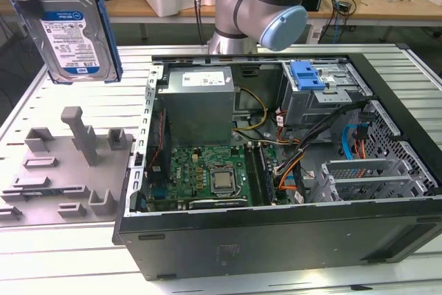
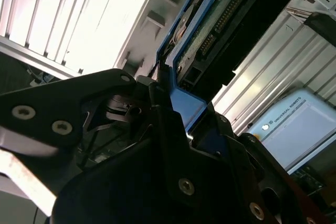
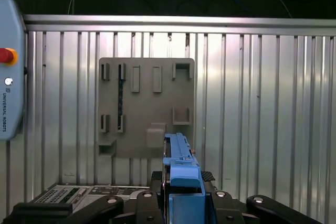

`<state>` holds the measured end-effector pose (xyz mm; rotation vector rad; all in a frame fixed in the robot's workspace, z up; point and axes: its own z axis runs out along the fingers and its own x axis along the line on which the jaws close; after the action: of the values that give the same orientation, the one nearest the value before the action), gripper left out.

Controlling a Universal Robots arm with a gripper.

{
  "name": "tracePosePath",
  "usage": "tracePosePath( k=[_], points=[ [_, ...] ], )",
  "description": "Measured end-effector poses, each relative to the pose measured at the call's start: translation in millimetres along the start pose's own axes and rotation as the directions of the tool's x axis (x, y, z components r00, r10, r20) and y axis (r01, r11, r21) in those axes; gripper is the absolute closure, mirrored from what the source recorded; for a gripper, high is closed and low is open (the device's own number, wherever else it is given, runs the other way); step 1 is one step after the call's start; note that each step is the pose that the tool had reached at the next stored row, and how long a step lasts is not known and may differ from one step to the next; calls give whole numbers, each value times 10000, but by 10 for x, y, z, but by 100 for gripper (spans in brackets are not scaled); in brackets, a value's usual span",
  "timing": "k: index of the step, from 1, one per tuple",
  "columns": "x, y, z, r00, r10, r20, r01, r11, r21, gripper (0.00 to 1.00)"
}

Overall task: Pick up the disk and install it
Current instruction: 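Pick up the disk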

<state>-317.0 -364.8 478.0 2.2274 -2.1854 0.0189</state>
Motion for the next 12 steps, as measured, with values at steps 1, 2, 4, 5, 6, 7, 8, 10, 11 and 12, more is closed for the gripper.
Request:
tracePosePath(
  k=[1,2,4,5,6,7,8,10,11,12],
  points=[
    [5,-25,-2,10000,-1,0,1,10000,0,63],
    [10,-49,-3,10000,-1,-1,1,10000,-1,63],
    [19,-100,-6,10000,-1,0,1,10000,0,63],
    [24,-121,-7,10000,0,0,0,10000,1,63],
    [29,-146,-9,10000,-1,0,1,10000,1,63],
    [35,-173,-10,10000,0,0,0,10000,0,63],
    [40,-197,-11,10000,0,0,0,10000,1,63],
    [53,-253,-15,10000,-1,0,1,10000,0,63],
    [61,-287,-17,10000,-2,0,2,10000,0,63],
    [66,-308,-19,10000,0,-1,0,10000,-1,63]
  ],
)
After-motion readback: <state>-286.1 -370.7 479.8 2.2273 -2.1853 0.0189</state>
